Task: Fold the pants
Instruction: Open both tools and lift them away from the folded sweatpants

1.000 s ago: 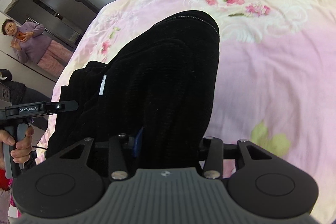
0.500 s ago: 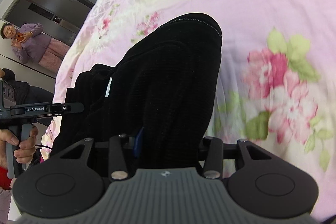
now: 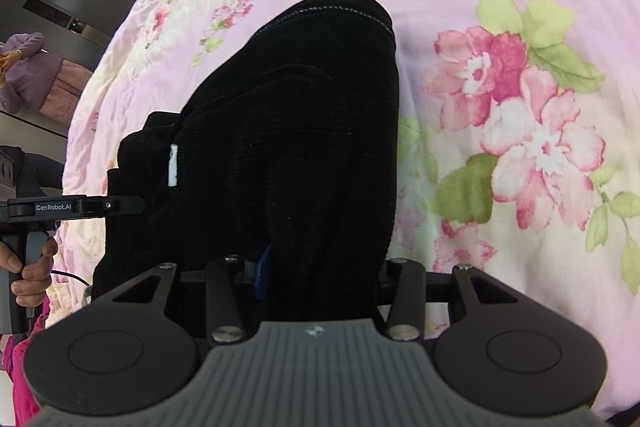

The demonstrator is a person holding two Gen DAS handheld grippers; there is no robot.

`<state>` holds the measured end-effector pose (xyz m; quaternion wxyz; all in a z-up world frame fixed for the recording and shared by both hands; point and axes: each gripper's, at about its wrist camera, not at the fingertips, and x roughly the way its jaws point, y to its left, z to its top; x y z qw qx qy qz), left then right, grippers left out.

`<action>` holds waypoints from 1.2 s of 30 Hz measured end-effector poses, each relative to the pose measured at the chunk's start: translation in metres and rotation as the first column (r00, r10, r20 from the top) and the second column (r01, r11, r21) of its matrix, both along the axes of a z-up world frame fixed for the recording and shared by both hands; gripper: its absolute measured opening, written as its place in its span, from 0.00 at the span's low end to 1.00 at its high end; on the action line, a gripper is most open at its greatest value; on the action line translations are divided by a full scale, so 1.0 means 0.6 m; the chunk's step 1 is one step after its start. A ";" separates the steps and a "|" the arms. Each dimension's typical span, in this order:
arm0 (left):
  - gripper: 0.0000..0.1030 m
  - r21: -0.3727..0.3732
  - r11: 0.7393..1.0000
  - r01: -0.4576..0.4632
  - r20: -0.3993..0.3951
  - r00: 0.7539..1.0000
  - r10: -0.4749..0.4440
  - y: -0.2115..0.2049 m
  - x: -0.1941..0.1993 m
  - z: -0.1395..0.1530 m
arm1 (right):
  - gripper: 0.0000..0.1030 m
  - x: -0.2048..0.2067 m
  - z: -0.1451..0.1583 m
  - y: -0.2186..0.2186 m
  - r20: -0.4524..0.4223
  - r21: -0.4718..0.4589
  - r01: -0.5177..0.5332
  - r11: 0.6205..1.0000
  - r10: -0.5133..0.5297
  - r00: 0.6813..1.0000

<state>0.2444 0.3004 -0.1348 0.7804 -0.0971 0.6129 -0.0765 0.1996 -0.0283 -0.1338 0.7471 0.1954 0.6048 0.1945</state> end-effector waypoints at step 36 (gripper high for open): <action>0.70 0.464 0.862 0.203 0.358 0.848 -0.392 -0.241 -0.279 0.389 | 0.87 -0.230 0.355 -0.051 0.555 -0.263 -0.082 0.961 0.221 0.802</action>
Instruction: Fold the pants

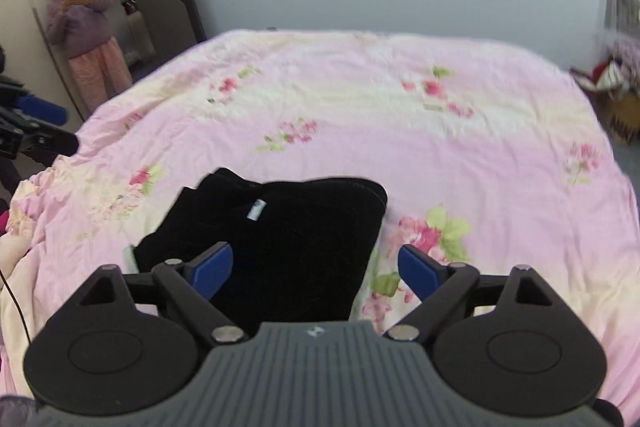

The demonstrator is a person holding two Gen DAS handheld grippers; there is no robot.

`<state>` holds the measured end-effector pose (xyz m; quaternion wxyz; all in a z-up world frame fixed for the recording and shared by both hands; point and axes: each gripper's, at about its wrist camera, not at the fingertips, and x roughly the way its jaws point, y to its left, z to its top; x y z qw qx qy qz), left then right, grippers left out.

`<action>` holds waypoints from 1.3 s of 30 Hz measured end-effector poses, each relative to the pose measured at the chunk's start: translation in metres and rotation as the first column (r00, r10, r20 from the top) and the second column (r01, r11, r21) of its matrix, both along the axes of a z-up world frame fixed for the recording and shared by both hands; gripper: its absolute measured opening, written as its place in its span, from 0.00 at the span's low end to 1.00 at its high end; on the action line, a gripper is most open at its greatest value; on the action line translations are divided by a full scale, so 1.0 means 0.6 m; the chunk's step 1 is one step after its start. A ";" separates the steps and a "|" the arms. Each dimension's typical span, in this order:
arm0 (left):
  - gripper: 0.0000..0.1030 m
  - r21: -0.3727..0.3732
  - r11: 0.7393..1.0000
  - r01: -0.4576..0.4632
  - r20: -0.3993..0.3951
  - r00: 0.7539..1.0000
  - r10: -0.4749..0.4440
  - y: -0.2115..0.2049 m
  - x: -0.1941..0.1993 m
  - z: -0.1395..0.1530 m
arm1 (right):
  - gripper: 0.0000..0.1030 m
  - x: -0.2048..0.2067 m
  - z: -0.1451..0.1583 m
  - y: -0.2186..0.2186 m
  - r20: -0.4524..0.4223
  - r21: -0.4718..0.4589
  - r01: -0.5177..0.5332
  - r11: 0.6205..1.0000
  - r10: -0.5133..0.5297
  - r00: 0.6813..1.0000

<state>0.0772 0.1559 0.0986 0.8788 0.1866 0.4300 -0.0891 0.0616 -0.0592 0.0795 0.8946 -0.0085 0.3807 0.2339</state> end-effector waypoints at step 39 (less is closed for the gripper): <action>0.73 -0.051 0.989 -0.138 0.067 0.988 0.141 -0.080 -0.151 -0.226 | 0.93 -0.190 -0.138 0.013 0.080 -0.081 0.068 0.994 -0.061 0.995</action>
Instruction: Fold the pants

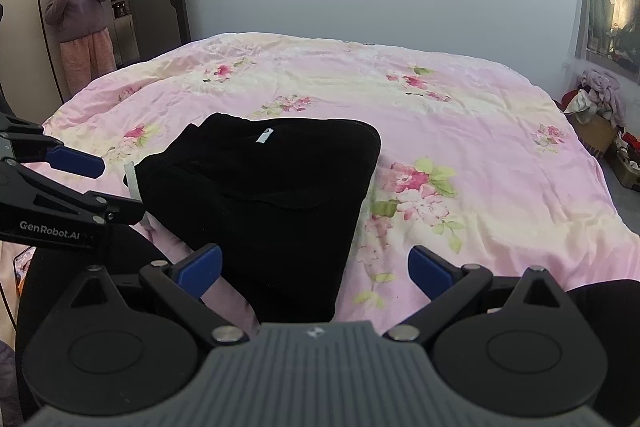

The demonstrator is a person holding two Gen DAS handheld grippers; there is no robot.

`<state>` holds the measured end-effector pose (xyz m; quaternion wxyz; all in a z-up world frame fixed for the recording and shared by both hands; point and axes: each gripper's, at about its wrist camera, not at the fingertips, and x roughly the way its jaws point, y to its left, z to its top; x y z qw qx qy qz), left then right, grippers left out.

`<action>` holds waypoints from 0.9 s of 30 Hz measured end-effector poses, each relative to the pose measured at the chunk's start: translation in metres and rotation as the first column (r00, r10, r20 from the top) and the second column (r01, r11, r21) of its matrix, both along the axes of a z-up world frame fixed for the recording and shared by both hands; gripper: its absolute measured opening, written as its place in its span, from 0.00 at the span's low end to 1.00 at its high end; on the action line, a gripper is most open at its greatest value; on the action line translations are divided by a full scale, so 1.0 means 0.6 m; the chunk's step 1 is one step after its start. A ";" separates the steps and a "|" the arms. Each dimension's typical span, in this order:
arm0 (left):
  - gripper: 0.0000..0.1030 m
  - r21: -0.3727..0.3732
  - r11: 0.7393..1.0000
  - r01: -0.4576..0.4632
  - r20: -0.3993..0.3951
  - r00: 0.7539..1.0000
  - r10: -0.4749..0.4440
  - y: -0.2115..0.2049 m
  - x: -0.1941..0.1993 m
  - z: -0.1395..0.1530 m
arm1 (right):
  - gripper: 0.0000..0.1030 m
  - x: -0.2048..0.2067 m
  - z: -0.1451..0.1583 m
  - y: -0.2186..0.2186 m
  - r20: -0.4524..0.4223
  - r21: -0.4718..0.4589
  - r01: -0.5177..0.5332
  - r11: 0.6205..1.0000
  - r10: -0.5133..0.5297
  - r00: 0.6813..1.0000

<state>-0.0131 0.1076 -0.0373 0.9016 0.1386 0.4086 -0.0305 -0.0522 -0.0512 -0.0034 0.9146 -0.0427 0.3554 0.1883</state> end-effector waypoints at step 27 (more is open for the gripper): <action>0.74 -0.019 1.000 -0.010 -0.008 1.000 0.010 -0.010 0.004 -0.002 | 0.93 -0.003 0.000 0.001 0.000 0.001 0.003 1.000 -0.003 1.000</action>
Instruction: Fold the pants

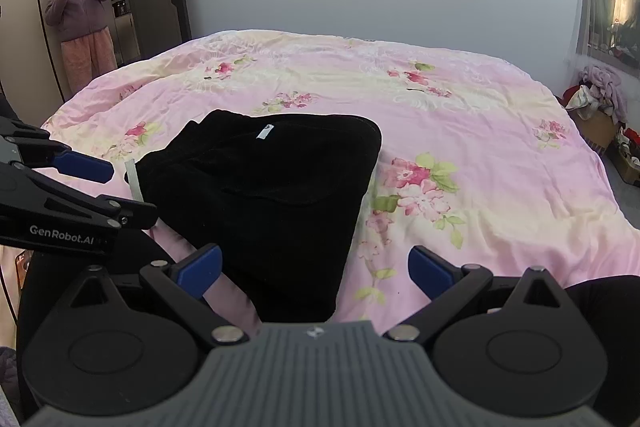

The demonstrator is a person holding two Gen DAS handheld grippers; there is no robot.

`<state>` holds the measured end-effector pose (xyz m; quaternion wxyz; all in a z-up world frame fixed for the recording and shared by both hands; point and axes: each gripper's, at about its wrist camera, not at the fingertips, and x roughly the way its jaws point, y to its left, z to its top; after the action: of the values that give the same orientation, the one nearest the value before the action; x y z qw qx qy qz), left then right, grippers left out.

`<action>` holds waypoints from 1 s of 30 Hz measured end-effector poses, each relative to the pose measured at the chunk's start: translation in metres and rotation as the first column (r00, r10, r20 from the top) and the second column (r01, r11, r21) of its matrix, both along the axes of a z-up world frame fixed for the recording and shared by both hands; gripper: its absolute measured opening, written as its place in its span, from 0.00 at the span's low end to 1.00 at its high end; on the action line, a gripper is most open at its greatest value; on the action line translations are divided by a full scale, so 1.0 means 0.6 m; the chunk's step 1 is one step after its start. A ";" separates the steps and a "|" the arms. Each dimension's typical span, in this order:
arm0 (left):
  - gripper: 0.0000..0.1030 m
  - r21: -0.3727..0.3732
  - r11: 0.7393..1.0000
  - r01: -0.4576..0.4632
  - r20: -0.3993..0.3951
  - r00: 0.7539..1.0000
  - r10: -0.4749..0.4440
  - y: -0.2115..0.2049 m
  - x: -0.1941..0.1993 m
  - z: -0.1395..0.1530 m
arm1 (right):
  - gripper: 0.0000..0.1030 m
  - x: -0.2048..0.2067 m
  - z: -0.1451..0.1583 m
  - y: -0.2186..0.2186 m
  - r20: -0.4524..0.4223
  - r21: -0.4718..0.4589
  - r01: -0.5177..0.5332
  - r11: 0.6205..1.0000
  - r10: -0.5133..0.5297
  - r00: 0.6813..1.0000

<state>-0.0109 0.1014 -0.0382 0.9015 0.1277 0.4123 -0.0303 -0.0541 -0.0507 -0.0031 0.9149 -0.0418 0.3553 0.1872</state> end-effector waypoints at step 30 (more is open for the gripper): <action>0.76 -0.003 1.000 0.007 0.000 1.000 -0.007 -0.025 -0.003 0.007 | 0.93 -0.005 0.013 -0.008 0.023 0.016 0.018 1.000 -0.018 1.000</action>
<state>-0.0128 0.0866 -0.0337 0.9015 0.1276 0.4120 -0.0341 -0.0574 -0.0555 0.0046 0.9208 -0.0335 0.3437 0.1811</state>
